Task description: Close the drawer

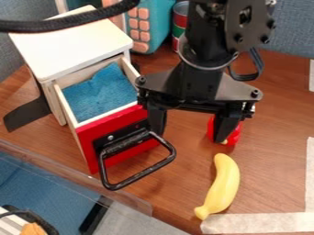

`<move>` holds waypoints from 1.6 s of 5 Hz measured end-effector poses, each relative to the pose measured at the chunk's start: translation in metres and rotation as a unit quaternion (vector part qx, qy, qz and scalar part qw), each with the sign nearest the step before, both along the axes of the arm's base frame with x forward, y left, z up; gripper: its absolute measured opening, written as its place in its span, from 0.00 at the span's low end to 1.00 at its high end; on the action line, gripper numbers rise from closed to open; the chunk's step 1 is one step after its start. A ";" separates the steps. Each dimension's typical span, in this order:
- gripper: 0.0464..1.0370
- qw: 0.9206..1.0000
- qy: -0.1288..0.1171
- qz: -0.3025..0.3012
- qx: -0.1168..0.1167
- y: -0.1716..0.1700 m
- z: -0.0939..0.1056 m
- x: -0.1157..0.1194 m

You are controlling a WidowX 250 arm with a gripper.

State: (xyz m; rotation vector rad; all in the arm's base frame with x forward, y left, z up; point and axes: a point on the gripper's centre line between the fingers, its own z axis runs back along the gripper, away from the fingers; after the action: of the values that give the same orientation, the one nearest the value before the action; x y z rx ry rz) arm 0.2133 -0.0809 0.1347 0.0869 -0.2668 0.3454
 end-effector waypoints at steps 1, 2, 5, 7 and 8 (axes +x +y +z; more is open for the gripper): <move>0.96 1.000 0.009 -0.001 0.004 0.000 -0.005 -0.002; 0.96 0.999 0.013 -0.041 0.016 -0.005 -0.012 -0.009; 0.96 0.979 0.005 -0.197 0.053 -0.026 -0.026 -0.032; 0.96 0.967 0.008 -0.253 0.023 -0.018 -0.045 -0.050; 0.96 0.962 0.005 -0.271 -0.005 -0.009 -0.056 -0.055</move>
State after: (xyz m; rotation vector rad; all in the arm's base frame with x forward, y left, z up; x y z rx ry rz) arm 0.1585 -0.0897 0.0789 0.0038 -0.2679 -0.1998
